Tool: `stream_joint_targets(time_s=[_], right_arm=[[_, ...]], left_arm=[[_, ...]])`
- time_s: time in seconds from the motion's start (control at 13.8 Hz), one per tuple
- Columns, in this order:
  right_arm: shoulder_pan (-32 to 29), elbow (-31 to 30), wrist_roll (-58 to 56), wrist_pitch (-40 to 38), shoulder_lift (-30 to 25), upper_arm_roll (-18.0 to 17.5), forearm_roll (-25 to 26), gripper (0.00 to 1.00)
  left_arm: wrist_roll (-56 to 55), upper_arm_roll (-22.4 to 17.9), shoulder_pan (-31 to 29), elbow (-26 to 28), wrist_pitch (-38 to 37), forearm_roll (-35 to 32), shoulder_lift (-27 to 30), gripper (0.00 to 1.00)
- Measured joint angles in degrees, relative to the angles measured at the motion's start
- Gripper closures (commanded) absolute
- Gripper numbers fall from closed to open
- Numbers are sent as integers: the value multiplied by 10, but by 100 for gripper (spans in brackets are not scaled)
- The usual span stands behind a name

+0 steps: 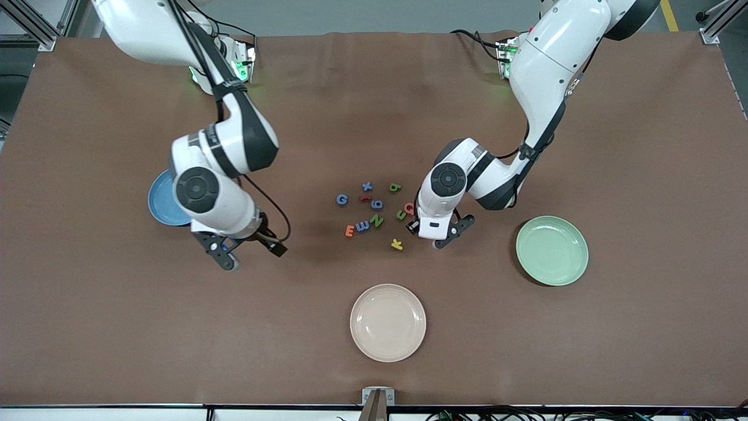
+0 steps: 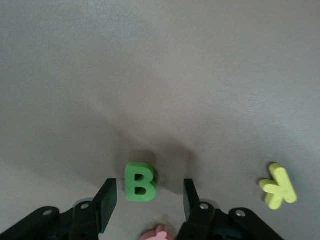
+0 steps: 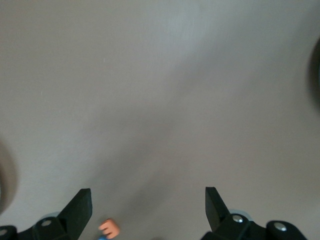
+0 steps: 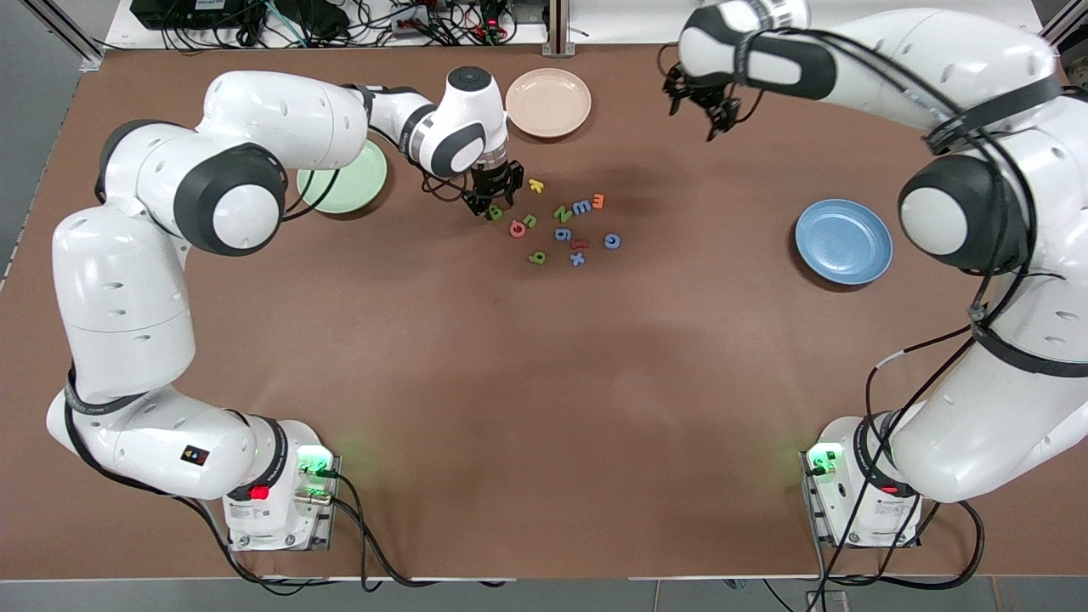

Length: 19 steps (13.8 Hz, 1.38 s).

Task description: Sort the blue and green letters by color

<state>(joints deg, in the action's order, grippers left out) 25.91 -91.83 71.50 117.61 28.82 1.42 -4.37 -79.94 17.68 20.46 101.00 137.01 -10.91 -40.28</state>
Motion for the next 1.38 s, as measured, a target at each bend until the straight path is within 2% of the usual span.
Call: stream_joint_targets(time_s=[0.36,0.51,0.8,1.02,1.16,1.24,1.31,1.38], right_arm=[[88,1,206,57,55,0,-1,2],[113,1,256,88,81,0,-1,5],[137,33,318,106,131,0,-1,11],[149,77,341,106,169,0,-1,19],[150,98,342,106,188,1,-1,23],[150,104,343,106,195,1,-1,26],[150,109,343,106,200,1,-1,26],[151,113,343,106,205,1,-1,26]], left_arm=[[0,-1,0,5,0,0,0,42],[0,-1,0,5,0,0,0,43],[0,-1,0,5,0,0,0,52],[0,-1,-1,5,1,0,0,65],[-1,-1,-2,4,1,0,0,81],[-1,-1,-2,3,1,0,1,93],[-1,-1,-2,3,1,0,1,100],[-1,-2,-3,3,1,0,1,100]])
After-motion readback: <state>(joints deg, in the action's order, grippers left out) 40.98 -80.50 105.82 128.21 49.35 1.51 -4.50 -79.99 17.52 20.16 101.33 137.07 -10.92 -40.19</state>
